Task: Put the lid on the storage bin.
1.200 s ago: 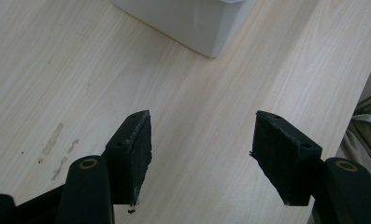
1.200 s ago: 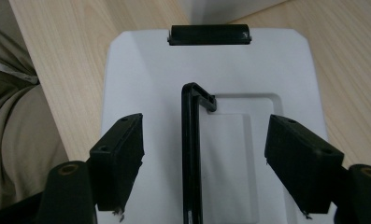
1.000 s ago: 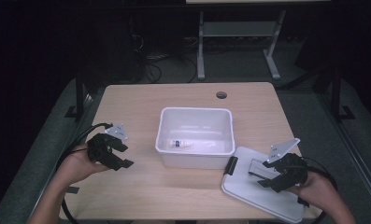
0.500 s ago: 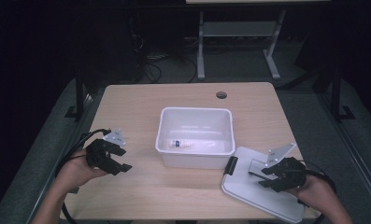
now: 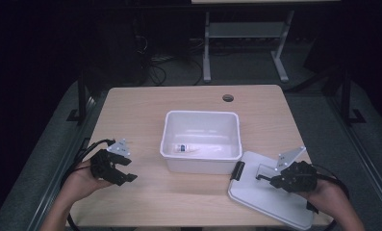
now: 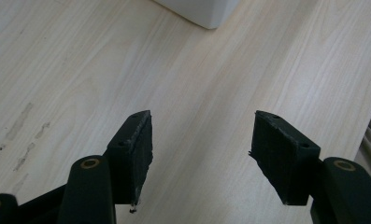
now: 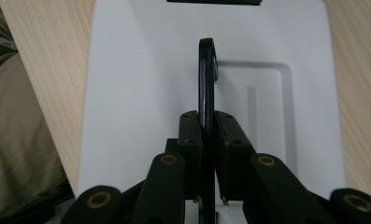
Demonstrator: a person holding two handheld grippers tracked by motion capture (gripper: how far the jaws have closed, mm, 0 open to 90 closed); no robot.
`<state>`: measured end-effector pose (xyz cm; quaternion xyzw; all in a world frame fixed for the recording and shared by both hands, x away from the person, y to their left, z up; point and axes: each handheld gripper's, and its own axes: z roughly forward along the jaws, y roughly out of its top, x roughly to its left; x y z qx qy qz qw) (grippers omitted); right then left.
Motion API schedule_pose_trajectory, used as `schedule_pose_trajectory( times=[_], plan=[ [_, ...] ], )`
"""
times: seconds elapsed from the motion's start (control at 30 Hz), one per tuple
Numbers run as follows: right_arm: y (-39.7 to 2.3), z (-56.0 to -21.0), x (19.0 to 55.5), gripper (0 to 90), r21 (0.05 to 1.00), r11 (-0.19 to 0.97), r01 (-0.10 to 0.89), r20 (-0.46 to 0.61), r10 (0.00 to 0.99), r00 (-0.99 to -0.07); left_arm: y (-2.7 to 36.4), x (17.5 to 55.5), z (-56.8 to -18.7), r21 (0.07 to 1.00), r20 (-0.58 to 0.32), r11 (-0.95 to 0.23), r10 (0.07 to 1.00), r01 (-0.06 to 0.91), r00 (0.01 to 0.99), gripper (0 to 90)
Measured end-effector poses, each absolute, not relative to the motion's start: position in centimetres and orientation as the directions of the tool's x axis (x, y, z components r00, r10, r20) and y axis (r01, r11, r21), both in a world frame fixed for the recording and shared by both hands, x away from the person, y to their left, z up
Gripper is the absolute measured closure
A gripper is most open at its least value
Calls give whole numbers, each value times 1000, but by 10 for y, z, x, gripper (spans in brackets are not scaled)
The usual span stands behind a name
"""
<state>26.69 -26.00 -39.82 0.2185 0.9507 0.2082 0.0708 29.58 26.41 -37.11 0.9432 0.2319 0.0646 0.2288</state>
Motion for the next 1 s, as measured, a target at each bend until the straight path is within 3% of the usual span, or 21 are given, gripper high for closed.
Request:
schedule_pose_trajectory(
  times=[1.0],
  plan=[
    [-271, -396, 278, 844, 425, 811, 402, -12, 448, -894, 268, 284, -411, 507, -29, -750, 479, 426, 877, 385]
  ],
)
